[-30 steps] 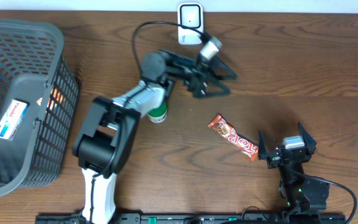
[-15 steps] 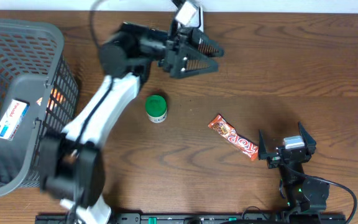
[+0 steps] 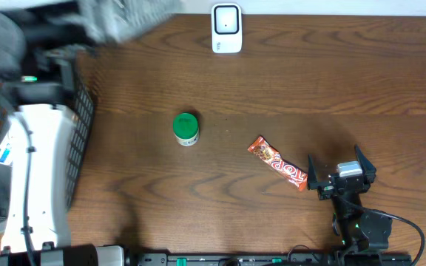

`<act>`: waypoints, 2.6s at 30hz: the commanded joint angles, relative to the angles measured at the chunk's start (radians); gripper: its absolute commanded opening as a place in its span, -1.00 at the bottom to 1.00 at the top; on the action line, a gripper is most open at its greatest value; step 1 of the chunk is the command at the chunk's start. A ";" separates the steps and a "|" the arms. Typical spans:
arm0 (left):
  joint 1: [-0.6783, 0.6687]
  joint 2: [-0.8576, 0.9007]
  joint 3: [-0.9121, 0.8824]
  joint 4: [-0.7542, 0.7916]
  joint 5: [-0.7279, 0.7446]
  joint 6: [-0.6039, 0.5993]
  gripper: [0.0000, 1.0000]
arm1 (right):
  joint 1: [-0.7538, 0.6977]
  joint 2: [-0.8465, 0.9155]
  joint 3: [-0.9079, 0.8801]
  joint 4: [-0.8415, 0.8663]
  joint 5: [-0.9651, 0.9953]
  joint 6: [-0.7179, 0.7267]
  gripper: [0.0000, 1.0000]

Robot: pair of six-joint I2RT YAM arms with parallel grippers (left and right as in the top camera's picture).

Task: Scan the item barcode
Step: 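Move the left gripper back into the basket toward the Panadol box, then grasp the white Panadol box with the left gripper and lift it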

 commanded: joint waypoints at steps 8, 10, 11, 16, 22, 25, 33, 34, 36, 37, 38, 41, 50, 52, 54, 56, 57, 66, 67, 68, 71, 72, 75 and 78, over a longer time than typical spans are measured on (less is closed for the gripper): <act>0.447 0.004 0.056 -0.504 -0.183 0.433 0.83 | 0.010 -0.003 -0.001 -0.004 0.001 0.016 0.98; 0.495 0.004 0.056 -0.637 -0.221 0.543 0.82 | 0.010 -0.003 -0.001 -0.004 0.001 0.016 0.98; 0.513 0.004 0.056 -0.714 -0.248 0.595 0.83 | 0.010 -0.003 -0.001 -0.004 0.001 0.016 0.98; 0.549 0.002 0.056 -1.180 -0.504 0.962 0.82 | 0.010 -0.003 -0.001 -0.004 0.002 0.016 0.99; 0.517 0.001 0.056 -1.525 -1.097 1.203 0.83 | 0.010 -0.002 -0.001 -0.004 0.002 0.016 0.98; 0.513 0.002 0.054 -1.592 -1.297 1.215 0.84 | 0.010 -0.003 -0.001 -0.004 0.001 0.016 0.98; 0.513 0.003 -0.009 -1.655 -1.600 1.099 0.83 | 0.010 -0.003 -0.001 -0.004 0.001 0.016 0.99; 0.513 0.003 -0.019 -1.655 -1.601 1.089 0.84 | 0.010 -0.003 -0.001 -0.004 0.001 0.016 0.99; 0.513 0.006 -0.046 -1.650 -1.600 1.082 0.83 | 0.010 -0.003 -0.001 -0.004 0.001 0.016 0.99; 0.513 0.010 -0.060 -1.647 -1.600 1.083 0.83 | 0.010 -0.003 -0.001 -0.004 0.001 0.016 0.99; 0.513 0.014 -0.072 -1.647 -1.600 1.084 0.84 | 0.010 -0.002 -0.001 -0.004 0.001 0.016 0.99; 0.514 0.039 -0.108 -1.635 -1.608 1.094 0.84 | 0.010 -0.003 -0.001 -0.004 0.001 0.016 0.98; 0.514 0.156 -0.133 -1.538 -1.584 1.532 0.84 | 0.010 -0.002 -0.001 -0.004 0.001 0.016 0.99; 0.514 0.177 -0.133 -1.537 -1.524 1.666 0.83 | 0.010 -0.003 -0.001 -0.004 0.001 0.016 0.99; 0.514 0.194 -0.133 -1.525 -1.448 1.761 0.84 | 0.010 -0.003 -0.001 -0.004 0.001 0.016 0.99; 0.514 0.209 -0.133 -1.511 -1.429 1.849 0.84 | 0.010 -0.003 -0.001 -0.004 0.001 0.016 0.99; 0.514 0.217 -0.133 -1.501 -1.429 1.890 0.84 | 0.010 -0.003 -0.001 -0.004 0.001 0.016 0.99; 0.518 0.332 -0.133 -1.445 -1.489 2.227 0.96 | 0.010 -0.003 -0.001 -0.004 0.001 0.016 0.99; 0.521 0.350 -0.133 -1.436 -1.498 2.236 0.96 | 0.010 -0.003 -0.001 -0.004 0.001 0.016 0.99; 0.526 0.370 -0.133 -1.431 -1.498 2.248 0.96 | 0.010 -0.002 -0.001 -0.004 0.001 0.016 0.98; 0.536 0.427 -0.133 -1.411 -1.498 2.267 0.96 | 0.010 -0.002 -0.001 -0.004 0.001 0.016 0.99; 0.541 0.453 -0.133 -1.399 -1.498 2.270 0.96 | 0.010 -0.003 -0.001 -0.004 0.001 0.016 0.99; 0.551 0.497 -0.133 -1.365 -1.499 2.270 0.96 | 0.010 -0.003 -0.001 -0.004 0.001 0.016 0.99; 0.563 0.532 -0.133 -1.320 -1.510 2.272 0.96 | 0.010 -0.003 -0.001 -0.004 0.001 0.016 0.98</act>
